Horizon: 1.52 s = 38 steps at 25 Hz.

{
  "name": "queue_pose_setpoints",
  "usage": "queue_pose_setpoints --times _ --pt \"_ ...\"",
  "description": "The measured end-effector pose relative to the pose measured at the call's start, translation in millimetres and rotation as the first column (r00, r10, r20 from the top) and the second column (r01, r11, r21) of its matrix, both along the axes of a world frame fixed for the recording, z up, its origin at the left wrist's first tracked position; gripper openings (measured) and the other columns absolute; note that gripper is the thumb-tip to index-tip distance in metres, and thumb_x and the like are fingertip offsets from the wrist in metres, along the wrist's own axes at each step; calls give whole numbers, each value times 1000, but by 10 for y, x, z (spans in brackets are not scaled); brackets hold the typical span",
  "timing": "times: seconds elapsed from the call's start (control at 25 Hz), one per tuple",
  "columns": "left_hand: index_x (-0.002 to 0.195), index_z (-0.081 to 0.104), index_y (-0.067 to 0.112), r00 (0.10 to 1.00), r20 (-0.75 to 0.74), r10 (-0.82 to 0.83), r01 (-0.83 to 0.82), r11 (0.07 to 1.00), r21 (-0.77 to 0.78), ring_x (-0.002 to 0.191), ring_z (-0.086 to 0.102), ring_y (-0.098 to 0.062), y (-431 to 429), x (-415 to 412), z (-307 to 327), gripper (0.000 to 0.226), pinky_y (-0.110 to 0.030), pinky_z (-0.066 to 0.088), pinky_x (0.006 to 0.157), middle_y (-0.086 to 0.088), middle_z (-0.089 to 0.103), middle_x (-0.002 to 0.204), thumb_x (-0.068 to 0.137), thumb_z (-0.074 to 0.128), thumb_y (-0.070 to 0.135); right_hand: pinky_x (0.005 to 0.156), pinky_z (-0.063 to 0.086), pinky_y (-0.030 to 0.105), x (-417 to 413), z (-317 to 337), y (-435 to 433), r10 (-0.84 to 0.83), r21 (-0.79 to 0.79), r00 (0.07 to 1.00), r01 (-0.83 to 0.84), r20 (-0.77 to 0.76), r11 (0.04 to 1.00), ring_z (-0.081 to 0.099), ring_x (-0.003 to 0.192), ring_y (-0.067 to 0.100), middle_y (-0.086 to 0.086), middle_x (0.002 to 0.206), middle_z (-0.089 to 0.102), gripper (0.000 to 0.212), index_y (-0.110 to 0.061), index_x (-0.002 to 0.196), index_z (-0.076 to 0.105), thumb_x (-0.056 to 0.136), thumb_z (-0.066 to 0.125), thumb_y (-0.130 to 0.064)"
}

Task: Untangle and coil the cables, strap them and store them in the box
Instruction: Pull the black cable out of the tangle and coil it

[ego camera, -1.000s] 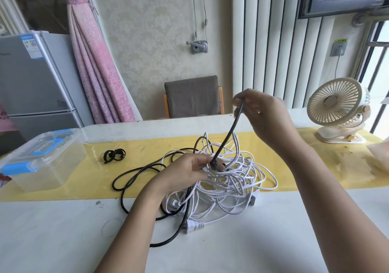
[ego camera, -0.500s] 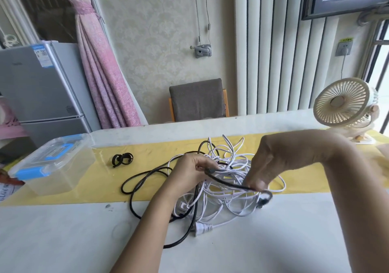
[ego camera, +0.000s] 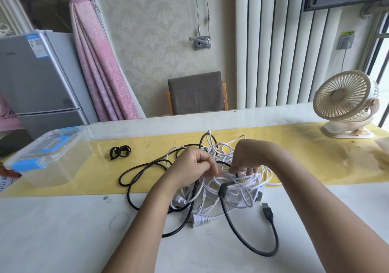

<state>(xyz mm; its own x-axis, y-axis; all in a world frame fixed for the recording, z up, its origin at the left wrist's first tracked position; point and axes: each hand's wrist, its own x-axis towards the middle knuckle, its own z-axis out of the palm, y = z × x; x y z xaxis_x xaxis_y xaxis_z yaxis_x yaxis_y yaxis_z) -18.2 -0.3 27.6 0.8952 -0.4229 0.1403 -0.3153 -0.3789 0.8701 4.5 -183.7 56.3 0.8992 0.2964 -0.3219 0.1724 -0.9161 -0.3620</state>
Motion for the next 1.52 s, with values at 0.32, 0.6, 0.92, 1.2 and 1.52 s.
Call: queue_pose_setpoints --times 0.32,0.6,0.92,1.2,1.52 --pt "96 63 37 970 174 169 -179 983 42 62 53 -19 -66 80 -123 11 -31 42 63 4 69 92 85 61 38 62 42 28 -116 214 -1 -47 183 923 -26 381 983 55 72 17 0 74 61 9 -15 84 69 84 65 -23" --pt "81 70 18 881 339 331 -226 922 -314 57 48 2 -4 -14 119 20 -11 38 60 15 55 54 94 55 16 65 41 32 -231 310 152 -23 129 655 -115 756 985 57 80 20 -6 83 61 13 -19 86 59 88 58 -32" --pt "72 73 27 918 63 393 -253 700 -668 66 54 -1 59 70 133 36 -20 43 74 10 61 66 95 49 16 73 47 33 -305 424 -27 -50 225 796 -109 604 968 54 81 13 -4 82 62 45 -20 72 67 65 68 -64" --pt "82 54 8 985 -123 118 -170 630 -758 67 68 -21 -46 22 148 25 -24 54 61 -11 68 91 98 39 20 45 27 28 -372 189 401 -1 80 923 -32 384 996 40 60 21 5 59 42 41 -9 58 45 74 71 -37" --pt "98 58 16 971 -230 67 -231 514 -826 65 67 -15 67 64 139 25 -21 52 54 -12 71 102 100 36 28 50 30 24 -275 313 232 -109 549 962 -48 251 835 41 61 17 11 68 58 17 -5 70 68 79 57 3"
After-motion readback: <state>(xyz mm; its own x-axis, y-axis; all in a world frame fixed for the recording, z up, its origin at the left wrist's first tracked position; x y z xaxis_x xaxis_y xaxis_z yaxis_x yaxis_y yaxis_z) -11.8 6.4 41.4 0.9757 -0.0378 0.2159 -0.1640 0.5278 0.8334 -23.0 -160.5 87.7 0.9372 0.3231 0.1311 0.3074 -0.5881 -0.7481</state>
